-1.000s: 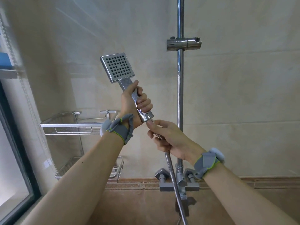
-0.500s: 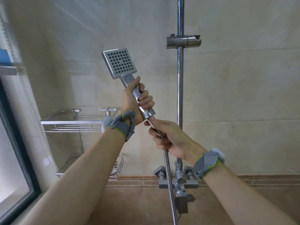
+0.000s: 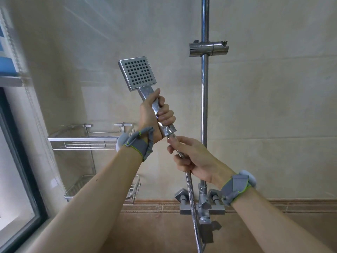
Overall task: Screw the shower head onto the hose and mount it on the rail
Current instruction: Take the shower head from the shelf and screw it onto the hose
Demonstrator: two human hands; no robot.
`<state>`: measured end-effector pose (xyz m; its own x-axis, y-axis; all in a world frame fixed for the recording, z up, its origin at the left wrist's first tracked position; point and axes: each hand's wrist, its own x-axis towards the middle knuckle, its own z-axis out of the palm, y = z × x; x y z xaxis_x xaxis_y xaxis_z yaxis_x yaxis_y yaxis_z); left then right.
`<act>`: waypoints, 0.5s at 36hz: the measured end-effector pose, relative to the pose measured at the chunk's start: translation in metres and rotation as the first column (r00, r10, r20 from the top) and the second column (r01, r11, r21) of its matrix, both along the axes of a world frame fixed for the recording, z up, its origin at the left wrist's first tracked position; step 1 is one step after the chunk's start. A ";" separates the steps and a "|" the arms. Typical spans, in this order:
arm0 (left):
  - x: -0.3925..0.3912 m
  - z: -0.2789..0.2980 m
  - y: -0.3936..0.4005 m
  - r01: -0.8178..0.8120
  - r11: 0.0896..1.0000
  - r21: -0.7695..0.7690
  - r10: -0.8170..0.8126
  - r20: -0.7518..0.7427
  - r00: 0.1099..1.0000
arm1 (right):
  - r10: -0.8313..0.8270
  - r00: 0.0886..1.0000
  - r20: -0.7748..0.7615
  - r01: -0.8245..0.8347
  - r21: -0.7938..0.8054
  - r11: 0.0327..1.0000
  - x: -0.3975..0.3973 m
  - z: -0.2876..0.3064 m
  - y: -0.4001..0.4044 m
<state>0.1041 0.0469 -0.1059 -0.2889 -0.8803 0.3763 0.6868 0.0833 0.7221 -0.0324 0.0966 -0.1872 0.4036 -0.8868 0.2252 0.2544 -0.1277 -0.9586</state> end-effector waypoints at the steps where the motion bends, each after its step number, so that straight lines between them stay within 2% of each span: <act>1: 0.000 0.000 0.000 -0.004 1.000 0.004 0.004 -0.005 1.000 | -0.024 1.000 0.009 0.024 -0.011 1.000 0.000 -0.001 0.000; 4: 0.000 0.000 0.000 -0.017 1.000 0.014 0.018 -0.017 1.000 | -0.044 0.999 0.027 0.044 -0.033 0.998 0.001 -0.002 -0.002; 12: 0.003 0.000 0.000 0.006 1.000 -0.007 -0.006 -0.017 1.000 | 0.106 0.994 -0.009 -0.106 0.049 0.993 -0.001 0.003 -0.001; 18: 0.001 -0.001 -0.002 -0.010 1.000 0.006 0.010 -0.010 1.000 | -0.060 0.998 0.000 0.060 -0.016 0.998 0.003 0.000 -0.003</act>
<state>0.1050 0.0453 -0.1070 -0.2764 -0.8854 0.3737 0.6931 0.0857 0.7158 -0.0297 0.0935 -0.1872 0.3495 -0.9058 0.2394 0.2449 -0.1583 -0.9565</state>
